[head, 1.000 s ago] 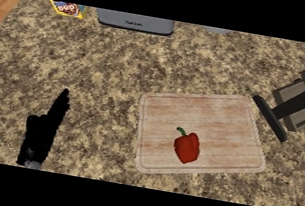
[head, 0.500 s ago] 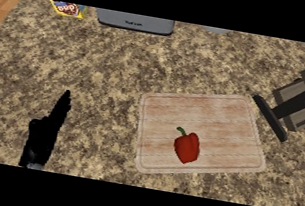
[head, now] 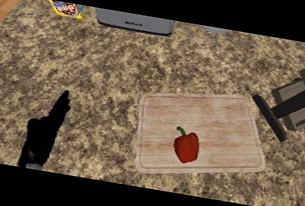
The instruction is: Pick the sweet potato from the cutting board and place it in the tiered basket
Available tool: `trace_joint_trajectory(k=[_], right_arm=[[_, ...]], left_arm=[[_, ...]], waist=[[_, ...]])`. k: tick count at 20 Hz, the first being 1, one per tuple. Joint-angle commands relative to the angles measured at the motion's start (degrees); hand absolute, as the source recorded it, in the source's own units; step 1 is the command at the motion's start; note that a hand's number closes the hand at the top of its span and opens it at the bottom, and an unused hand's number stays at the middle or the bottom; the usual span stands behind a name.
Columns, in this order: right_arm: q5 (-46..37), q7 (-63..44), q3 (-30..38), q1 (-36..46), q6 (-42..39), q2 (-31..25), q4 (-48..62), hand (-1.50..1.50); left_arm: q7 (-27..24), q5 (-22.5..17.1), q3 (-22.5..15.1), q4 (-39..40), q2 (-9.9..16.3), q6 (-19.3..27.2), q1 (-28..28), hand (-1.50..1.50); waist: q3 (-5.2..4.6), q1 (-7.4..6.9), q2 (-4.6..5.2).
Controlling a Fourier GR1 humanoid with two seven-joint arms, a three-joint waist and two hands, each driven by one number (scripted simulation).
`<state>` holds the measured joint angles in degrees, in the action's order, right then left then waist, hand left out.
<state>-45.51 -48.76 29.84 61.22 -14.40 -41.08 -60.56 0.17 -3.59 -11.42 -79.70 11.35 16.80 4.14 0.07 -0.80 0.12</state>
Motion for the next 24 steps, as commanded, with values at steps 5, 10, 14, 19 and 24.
trace_joint_trajectory(k=[5,10,14,19,24], right_arm=[[5.7,3.9,6.7,0.4,14.5,4.7,1.4,-1.5],[7.6,5.8,9.0,1.9,20.0,2.8,-2.7,-1.5],[3.0,4.1,9.7,0.2,24.9,-3.3,-4.9,-1.5],[2.8,-3.6,15.0,-4.7,20.4,-11.5,-11.9,-1.5],[8.4,-8.8,24.4,-12.3,10.6,-16.4,-23.8,-1.5]], left_arm=[[-0.9,0.4,0.0,0.6,-0.7,-0.4,0.9,0.0],[1.5,0.7,2.1,5.0,-0.8,-0.1,-5.7,0.0],[1.2,0.3,0.6,-1.8,-0.1,-1.0,1.6,0.0],[-0.9,1.6,0.7,0.4,-1.4,1.0,2.7,0.0],[1.2,-0.3,3.2,-1.6,0.5,-0.2,3.0,0.0]], waist=[[-0.05,-0.09,0.06],[-0.1,1.04,0.03],[-0.07,0.4,-0.29],[-0.1,2.12,-0.65],[-0.04,3.54,-1.08]])
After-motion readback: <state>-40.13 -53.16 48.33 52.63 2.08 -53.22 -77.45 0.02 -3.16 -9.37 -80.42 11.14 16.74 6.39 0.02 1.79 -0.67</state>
